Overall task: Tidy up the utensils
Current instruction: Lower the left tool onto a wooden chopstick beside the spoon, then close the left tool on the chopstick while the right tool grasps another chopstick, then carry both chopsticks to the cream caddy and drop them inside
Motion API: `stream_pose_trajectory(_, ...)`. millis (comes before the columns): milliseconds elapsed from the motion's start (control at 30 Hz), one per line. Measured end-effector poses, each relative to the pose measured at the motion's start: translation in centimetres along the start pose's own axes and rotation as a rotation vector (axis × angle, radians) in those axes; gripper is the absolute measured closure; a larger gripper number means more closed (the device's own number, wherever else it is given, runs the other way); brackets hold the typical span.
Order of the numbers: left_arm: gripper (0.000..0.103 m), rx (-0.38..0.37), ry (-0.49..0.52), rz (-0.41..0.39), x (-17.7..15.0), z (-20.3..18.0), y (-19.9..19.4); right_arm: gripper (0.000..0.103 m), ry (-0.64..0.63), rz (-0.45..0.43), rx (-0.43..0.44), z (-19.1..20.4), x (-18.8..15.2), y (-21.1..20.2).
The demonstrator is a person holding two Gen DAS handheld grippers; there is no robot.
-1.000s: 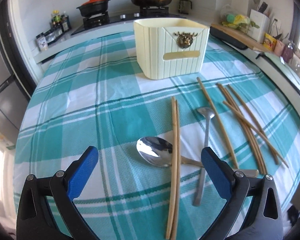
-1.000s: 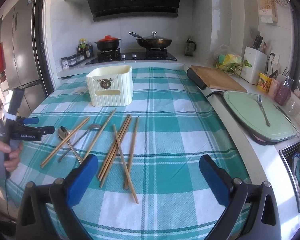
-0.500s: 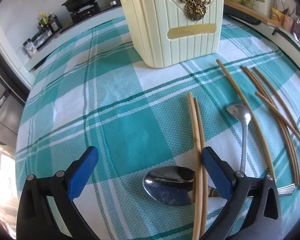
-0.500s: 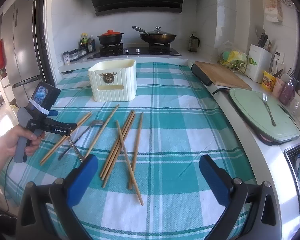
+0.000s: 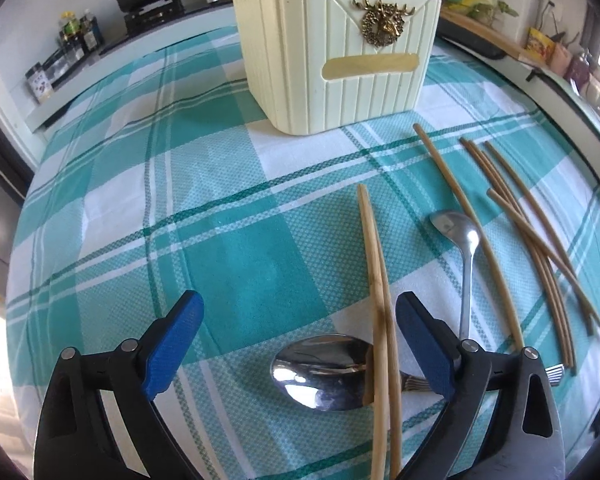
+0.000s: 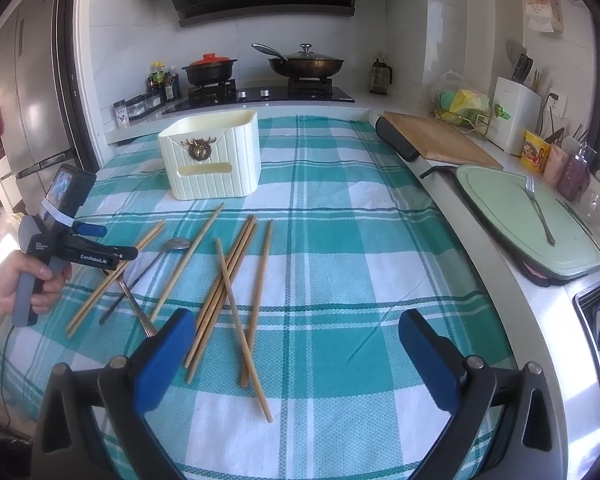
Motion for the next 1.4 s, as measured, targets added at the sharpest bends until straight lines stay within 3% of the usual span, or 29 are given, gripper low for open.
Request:
stream_pose_trajectory(233, 0.005, 0.091, 0.034, 0.033, -0.2, 0.0, 1.3, 0.0, 0.008, 0.012, 0.012, 0.2, -0.4, 0.1)
stream_pose_trajectory(300, 0.005, 0.095, 0.038, 0.027, -0.3, -0.1, 1.3, 0.0, 0.003, 0.005, 0.01, 0.3, -0.3, -0.1)
stream_pose_trajectory(367, 0.012, 0.073, 0.034, 0.034, -0.3, 0.0, 1.1, 0.0, -0.004, 0.004, 0.007, 0.3, -0.3, -0.1)
stream_pose_trajectory(467, 0.037, 0.018, 0.01, 0.047, -0.4, -0.1, 0.8, 0.0, -0.01, 0.01, 0.001, 0.1, -0.2, 0.4)
stream_pose_trajectory(533, 0.069, -0.006, 0.0, 0.046, -0.5, -0.4, 0.6, 0.0, -0.01, 0.016, 0.015, -0.1, 0.1, 1.1)
stream_pose_trajectory(633, 0.097, -0.03, -0.013, 0.04, -0.5, -0.7, 0.4, 0.0, -0.016, 0.073, 0.072, -0.4, 0.7, 4.1)
stream_pose_trajectory(700, 0.098, -0.049, -0.03, 0.034, -0.4, -0.8, 0.4, 0.0, -0.01, 0.137, 0.13, -0.3, 1.3, 7.2)
stream_pose_trajectory(733, 0.098, -0.053, -0.04, 0.03, -0.4, -0.7, 0.4, 0.006, 0.001, 0.177, 0.161, -0.3, 1.7, 9.0)
stream_pose_trajectory(767, 0.098, -0.061, -0.05, 0.026, -0.4, -0.7, 0.2, 0.027, 0.014, 0.224, 0.179, -0.3, 2.2, 10.9)
stream_pose_trajectory(833, 0.098, -0.081, -0.078, 0.013, -0.2, -0.5, -0.2, 0.052, 0.04, 0.305, 0.203, 0.0, 3.1, 14.6)
stream_pose_trajectory(933, 0.098, -0.102, -0.102, -0.01, 0.0, 0.0, -1.2, 0.054, 0.015, 0.383, 0.225, 1.6, 4.0, 18.5)
stream_pose_trajectory(1000, 0.098, -0.105, -0.11, -0.026, 0.2, 0.4, -1.9, 0.054, -0.071, 0.41, 0.226, 3.5, 4.4, 19.9)
stream_pose_trajectory(1100, 0.098, -0.114, -0.129, -0.043, 0.7, 1.1, -2.3, 0.056, -0.178, 0.424, 0.154, 5.6, 5.4, 21.4)
stream_pose_trajectory(1133, 0.098, -0.117, -0.136, -0.048, 0.8, 1.3, -2.4, 0.061, -0.188, 0.427, 0.142, 5.9, 5.8, 21.9)
stream_pose_trajectory(1233, 0.098, -0.132, -0.175, -0.071, 1.1, 2.1, -3.1, 0.095, -0.18, 0.445, 0.157, 6.2, 7.1, 23.2)
stream_pose_trajectory(1300, 0.098, -0.136, -0.198, -0.103, 1.3, 2.5, -4.2, 0.096, -0.132, 0.433, 0.177, 5.3, 8.0, 22.7)
stream_pose_trajectory(1400, 0.098, -0.139, -0.212, -0.171, 1.6, 2.8, -6.4, 0.096, -0.079, 0.34, 0.213, 4.1, 9.8, 20.0)
Point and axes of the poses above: each gripper's, at about its wrist camera, not at the fingertips, and y roughly the way its jaws point, z to its left, x to its top, the point moved 3 cm from there along y, roughly the way its jaws point, and after that the axes turned 2 degrees about -x, right-handed, at the moved point
